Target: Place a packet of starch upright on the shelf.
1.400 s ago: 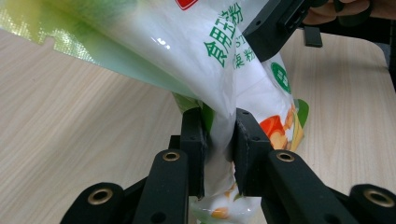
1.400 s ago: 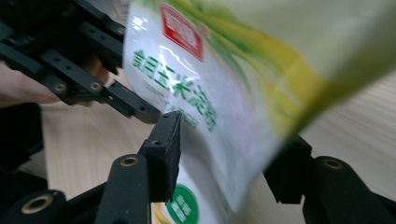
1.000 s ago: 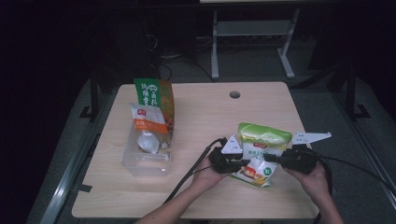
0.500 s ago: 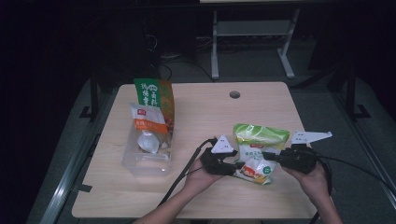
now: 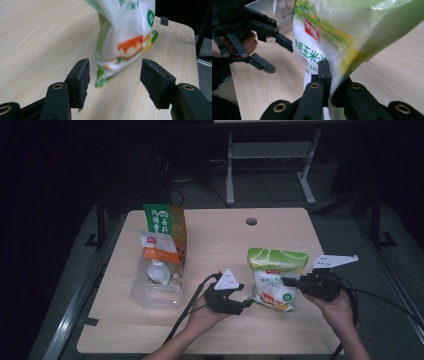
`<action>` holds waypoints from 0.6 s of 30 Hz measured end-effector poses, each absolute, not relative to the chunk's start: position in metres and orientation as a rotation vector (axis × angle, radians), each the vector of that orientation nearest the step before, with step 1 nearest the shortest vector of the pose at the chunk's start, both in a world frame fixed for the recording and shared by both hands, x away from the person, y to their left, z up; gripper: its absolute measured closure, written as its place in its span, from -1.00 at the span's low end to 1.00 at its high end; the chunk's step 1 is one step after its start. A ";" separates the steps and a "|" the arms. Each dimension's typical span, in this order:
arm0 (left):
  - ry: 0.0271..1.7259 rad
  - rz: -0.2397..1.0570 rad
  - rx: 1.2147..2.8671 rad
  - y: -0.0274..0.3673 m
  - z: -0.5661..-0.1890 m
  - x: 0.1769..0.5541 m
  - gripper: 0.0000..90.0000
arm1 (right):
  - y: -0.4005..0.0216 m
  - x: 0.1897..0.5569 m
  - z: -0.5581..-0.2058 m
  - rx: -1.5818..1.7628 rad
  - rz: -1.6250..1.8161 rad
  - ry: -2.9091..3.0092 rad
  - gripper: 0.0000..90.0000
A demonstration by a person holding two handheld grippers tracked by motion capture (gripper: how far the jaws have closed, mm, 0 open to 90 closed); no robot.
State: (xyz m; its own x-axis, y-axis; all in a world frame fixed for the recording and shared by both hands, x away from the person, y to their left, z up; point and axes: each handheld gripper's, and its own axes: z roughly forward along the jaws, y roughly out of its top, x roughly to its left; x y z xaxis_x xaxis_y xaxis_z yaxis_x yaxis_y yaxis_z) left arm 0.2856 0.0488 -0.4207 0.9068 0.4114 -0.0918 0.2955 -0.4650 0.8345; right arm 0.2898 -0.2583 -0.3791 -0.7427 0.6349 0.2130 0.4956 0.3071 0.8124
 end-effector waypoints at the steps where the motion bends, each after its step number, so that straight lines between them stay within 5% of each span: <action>1: 0.505 0.146 2.088 0.052 -0.421 0.283 -0.11 | -0.258 0.290 -0.378 1.049 1.415 2.416 0.94; 18: 0.478 0.162 2.084 0.084 -0.423 0.257 -0.16 | -0.237 0.302 -0.360 1.032 1.419 2.431 0.95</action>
